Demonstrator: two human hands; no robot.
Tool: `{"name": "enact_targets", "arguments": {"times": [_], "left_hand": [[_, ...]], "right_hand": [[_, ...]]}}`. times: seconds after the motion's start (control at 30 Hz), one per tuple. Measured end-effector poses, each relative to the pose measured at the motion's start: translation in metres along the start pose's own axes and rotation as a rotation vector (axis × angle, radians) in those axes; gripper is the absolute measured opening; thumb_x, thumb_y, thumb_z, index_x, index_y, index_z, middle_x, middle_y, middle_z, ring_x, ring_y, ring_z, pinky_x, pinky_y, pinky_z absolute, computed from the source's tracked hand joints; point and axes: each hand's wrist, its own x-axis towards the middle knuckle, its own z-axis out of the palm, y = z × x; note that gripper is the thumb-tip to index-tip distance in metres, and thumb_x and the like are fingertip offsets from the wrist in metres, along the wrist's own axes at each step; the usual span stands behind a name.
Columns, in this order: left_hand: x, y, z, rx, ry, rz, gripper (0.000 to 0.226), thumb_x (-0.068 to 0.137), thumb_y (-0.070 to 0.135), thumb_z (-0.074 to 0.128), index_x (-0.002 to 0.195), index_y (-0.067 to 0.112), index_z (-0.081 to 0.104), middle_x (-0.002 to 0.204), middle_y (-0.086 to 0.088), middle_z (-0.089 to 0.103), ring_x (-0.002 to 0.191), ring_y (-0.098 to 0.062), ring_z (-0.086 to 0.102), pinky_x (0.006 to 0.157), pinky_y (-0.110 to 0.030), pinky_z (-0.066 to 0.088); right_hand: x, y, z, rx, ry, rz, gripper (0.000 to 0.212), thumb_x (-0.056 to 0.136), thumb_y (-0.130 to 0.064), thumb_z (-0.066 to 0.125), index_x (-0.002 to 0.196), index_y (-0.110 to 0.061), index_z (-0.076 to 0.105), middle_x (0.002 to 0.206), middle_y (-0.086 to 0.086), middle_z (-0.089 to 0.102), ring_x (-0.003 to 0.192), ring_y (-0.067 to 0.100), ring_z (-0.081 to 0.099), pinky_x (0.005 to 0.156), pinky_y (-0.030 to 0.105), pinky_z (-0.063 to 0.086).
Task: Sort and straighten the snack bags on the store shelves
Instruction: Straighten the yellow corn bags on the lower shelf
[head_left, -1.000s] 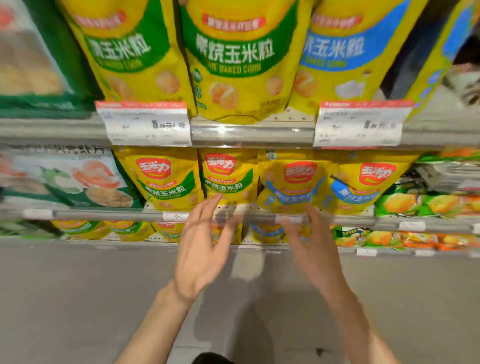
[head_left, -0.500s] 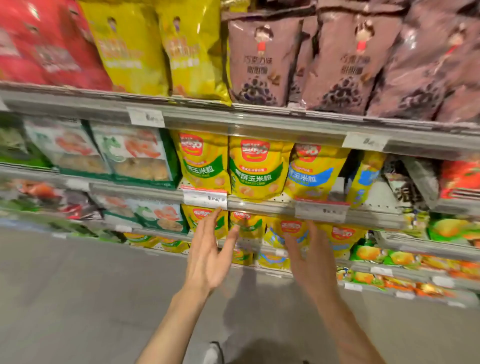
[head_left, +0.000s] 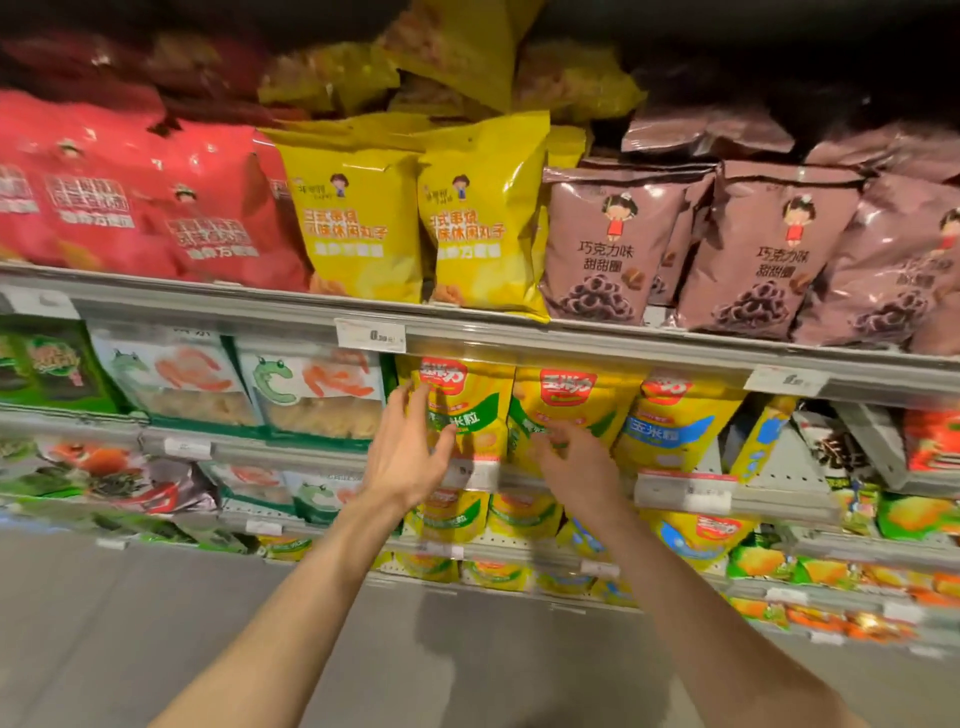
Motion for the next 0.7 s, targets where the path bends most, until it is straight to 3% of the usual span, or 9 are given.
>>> {"name": "enact_targets", "arguments": {"times": [0.13, 0.2, 0.27, 0.37, 0.43, 0.5, 0.57, 0.6, 0.7], "left_hand": [[0.033, -0.011, -0.007, 0.029, -0.035, -0.004, 0.071, 0.100, 0.033, 0.057, 0.157, 0.015, 0.021, 0.166, -0.009, 0.016, 0.151, -0.028, 0.025, 0.114, -0.045, 0.036], [0.044, -0.014, -0.007, -0.029, -0.034, -0.037, 0.064, 0.098, 0.027, 0.060, 0.151, 0.012, 0.028, 0.158, -0.010, 0.029, 0.144, -0.028, 0.034, 0.113, -0.041, 0.035], [0.051, -0.018, -0.003, -0.103, -0.039, -0.059, 0.055, 0.096, 0.022, 0.061, 0.143, 0.013, 0.034, 0.145, -0.007, 0.041, 0.135, -0.026, 0.043, 0.107, -0.037, 0.038], [0.058, -0.023, 0.002, -0.238, -0.064, -0.097, 0.048, 0.097, 0.013, 0.060, 0.139, 0.018, 0.038, 0.138, -0.002, 0.051, 0.128, -0.019, 0.050, 0.100, -0.026, 0.036], [0.059, -0.026, 0.007, -0.317, -0.068, -0.115, 0.051, 0.097, 0.009, 0.057, 0.142, 0.024, 0.037, 0.137, 0.003, 0.056, 0.126, -0.018, 0.054, 0.103, -0.028, 0.039], [0.056, -0.030, 0.012, -0.376, -0.086, -0.108, 0.059, 0.097, 0.006, 0.053, 0.146, 0.032, 0.034, 0.136, 0.013, 0.055, 0.128, -0.016, 0.054, 0.110, -0.034, 0.041], [0.051, -0.034, 0.017, -0.405, -0.086, -0.092, 0.067, 0.095, 0.006, 0.050, 0.148, 0.041, 0.029, 0.136, 0.029, 0.048, 0.132, -0.017, 0.051, 0.114, -0.041, 0.041], [0.049, -0.037, 0.019, -0.404, -0.074, -0.082, 0.068, 0.095, 0.008, 0.049, 0.150, 0.042, 0.027, 0.142, 0.030, 0.044, 0.137, -0.017, 0.046, 0.116, -0.044, 0.039], [0.044, -0.044, 0.022, -0.393, 0.001, -0.036, 0.071, 0.094, 0.010, 0.049, 0.157, 0.031, 0.024, 0.162, 0.010, 0.031, 0.150, -0.015, 0.030, 0.118, -0.051, 0.036]], "right_hand": [[0.039, -0.027, 0.028, 0.092, -0.018, -0.044, 0.032, 0.103, -0.026, 0.055, 0.131, -0.014, 0.065, 0.126, 0.009, 0.071, 0.115, 0.030, 0.066, 0.095, 0.038, 0.053], [0.057, -0.030, 0.045, 0.107, -0.019, -0.023, 0.021, 0.103, -0.022, 0.054, 0.116, -0.014, 0.068, 0.114, 0.006, 0.072, 0.107, 0.028, 0.068, 0.088, 0.039, 0.054], [0.069, -0.030, 0.059, 0.132, -0.001, 0.025, 0.013, 0.103, -0.020, 0.053, 0.096, -0.015, 0.063, 0.098, 0.003, 0.067, 0.092, 0.026, 0.065, 0.074, 0.032, 0.046], [0.078, -0.029, 0.072, 0.195, 0.035, 0.073, 0.011, 0.102, -0.013, 0.053, 0.092, -0.012, 0.056, 0.084, 0.002, 0.061, 0.072, 0.018, 0.059, 0.059, 0.029, 0.038], [0.081, -0.026, 0.078, 0.221, 0.038, 0.090, 0.005, 0.099, -0.008, 0.057, 0.094, -0.007, 0.056, 0.077, 0.000, 0.059, 0.068, 0.013, 0.059, 0.054, 0.028, 0.042], [0.084, -0.021, 0.083, 0.272, 0.039, 0.092, 0.011, 0.101, -0.008, 0.051, 0.090, -0.010, 0.052, 0.078, 0.003, 0.060, 0.078, 0.023, 0.068, 0.065, 0.037, 0.054], [0.084, -0.019, 0.085, 0.316, 0.025, 0.100, 0.021, 0.105, -0.009, 0.041, 0.085, -0.014, 0.044, 0.083, 0.005, 0.061, 0.082, 0.018, 0.070, 0.072, 0.037, 0.052], [0.083, -0.019, 0.086, 0.324, 0.021, 0.098, 0.023, 0.106, -0.008, 0.038, 0.085, -0.014, 0.042, 0.083, 0.004, 0.060, 0.080, 0.011, 0.067, 0.068, 0.031, 0.045], [0.084, -0.017, 0.087, 0.304, 0.030, 0.086, 0.023, 0.107, -0.007, 0.036, 0.086, -0.013, 0.041, 0.079, -0.003, 0.056, 0.075, -0.002, 0.059, 0.059, 0.022, 0.035]]}}
